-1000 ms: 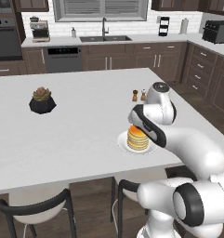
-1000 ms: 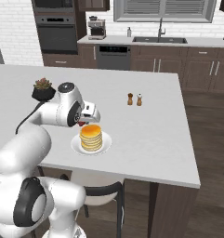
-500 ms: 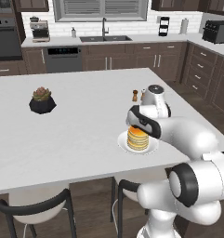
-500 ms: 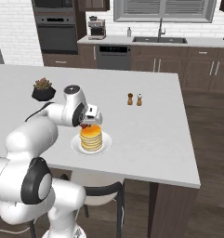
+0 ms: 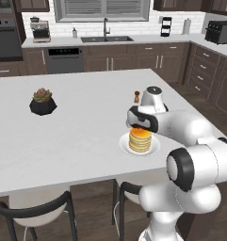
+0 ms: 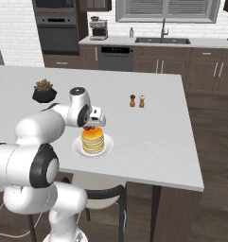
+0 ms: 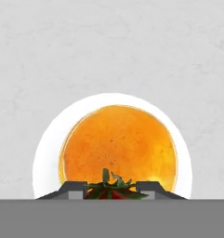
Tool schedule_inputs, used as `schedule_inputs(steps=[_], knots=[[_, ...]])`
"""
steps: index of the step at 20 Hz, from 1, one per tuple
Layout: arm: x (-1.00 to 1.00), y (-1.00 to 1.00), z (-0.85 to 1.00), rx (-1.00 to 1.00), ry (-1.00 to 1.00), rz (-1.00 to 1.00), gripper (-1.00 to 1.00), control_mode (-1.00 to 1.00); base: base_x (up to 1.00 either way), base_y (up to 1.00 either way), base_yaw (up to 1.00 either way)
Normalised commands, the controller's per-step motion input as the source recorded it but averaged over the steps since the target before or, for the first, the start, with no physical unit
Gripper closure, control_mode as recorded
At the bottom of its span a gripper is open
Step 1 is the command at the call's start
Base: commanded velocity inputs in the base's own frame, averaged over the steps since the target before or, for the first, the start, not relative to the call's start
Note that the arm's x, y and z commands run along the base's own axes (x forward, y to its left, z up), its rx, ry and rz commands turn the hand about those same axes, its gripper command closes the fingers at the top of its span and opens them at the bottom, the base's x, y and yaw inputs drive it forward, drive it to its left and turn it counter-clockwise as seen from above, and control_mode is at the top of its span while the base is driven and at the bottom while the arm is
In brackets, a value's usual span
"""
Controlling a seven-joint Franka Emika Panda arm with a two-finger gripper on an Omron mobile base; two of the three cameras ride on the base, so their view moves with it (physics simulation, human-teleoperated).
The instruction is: Take the strawberry from the fridge and place it on top of the pancake, located on the dining counter.
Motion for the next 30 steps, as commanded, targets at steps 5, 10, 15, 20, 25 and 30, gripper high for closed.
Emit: schedule_inputs(steps=[5,10,15,20,25,30], knots=[[0.03,-0.03,-0.12,0.00,0.00,0.01,1.00,-1.00,0.00,0.00,0.00],[0.00,-0.02,-0.09,0.00,0.00,0.02,1.00,-1.00,0.00,0.00,0.00],[0.00,0.00,-0.10,0.00,0.00,0.00,1.00,-1.00,0.00,0.00,0.00],[0.00,0.00,-0.10,0.00,0.00,0.00,1.00,-1.00,0.00,0.00,0.00],[0.00,0.00,-0.06,0.00,0.00,0.01,1.00,-1.00,0.00,0.00,0.00],[0.00,0.00,0.00,0.00,0.00,0.01,1.00,-1.00,0.00,0.00,0.00]])
